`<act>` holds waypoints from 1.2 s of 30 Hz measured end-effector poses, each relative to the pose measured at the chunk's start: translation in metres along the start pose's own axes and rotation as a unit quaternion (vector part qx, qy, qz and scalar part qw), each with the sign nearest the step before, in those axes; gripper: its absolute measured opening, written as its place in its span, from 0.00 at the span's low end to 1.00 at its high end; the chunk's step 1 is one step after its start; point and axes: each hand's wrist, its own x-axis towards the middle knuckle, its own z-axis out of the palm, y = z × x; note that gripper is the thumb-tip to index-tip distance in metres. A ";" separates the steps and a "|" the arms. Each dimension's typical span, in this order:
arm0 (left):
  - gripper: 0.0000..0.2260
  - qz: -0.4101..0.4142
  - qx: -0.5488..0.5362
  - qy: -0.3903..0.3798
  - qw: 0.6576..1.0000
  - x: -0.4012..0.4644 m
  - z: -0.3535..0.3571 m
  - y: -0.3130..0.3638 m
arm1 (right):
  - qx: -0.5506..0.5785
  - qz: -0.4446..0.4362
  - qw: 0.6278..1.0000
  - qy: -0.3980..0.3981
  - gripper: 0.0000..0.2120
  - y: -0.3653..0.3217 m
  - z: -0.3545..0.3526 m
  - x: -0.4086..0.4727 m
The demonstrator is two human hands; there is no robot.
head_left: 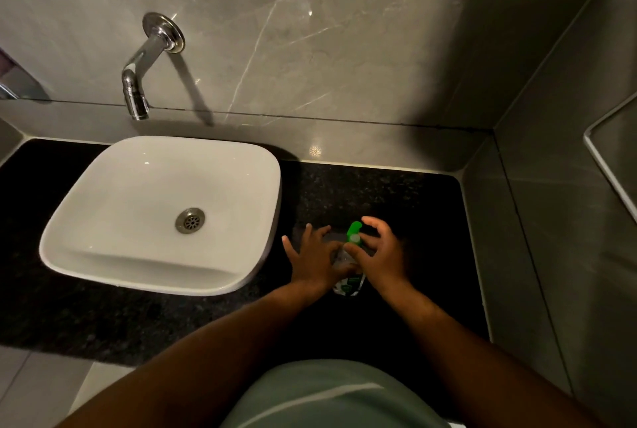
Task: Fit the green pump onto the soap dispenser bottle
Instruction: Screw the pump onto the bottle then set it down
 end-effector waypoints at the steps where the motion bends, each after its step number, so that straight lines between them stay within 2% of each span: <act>1: 0.36 0.006 -0.001 0.000 1.000 -0.001 0.001 -0.001 | 0.005 0.000 1.000 0.000 0.29 0.000 -0.001 -0.001; 8: 0.35 0.041 -0.020 0.024 0.999 -0.007 0.008 -0.001 | 0.009 0.005 0.999 -0.044 0.25 -0.001 -0.012 -0.012; 12: 0.29 0.056 -0.043 0.022 0.997 -0.007 0.008 -0.002 | -0.058 -0.026 0.995 -0.073 0.32 -0.017 -0.029 -0.027; 16: 0.28 0.054 -0.055 0.040 0.996 -0.013 0.010 -0.008 | -0.129 -0.025 0.989 -0.062 0.36 -0.036 -0.039 -0.044; 20: 0.23 0.050 -0.078 0.031 0.995 -0.017 0.015 -0.010 | -0.189 -0.026 0.981 -0.039 0.30 -0.056 -0.033 -0.054; 28: 0.24 0.042 -0.102 0.051 0.993 -0.019 0.025 -0.010 | -0.304 -0.036 0.952 0.008 0.24 -0.071 -0.011 -0.052; 36: 0.28 0.065 -0.119 0.055 0.989 -0.021 0.024 -0.011 | -0.315 -0.012 0.946 -0.073 0.26 -0.083 -0.025 -0.044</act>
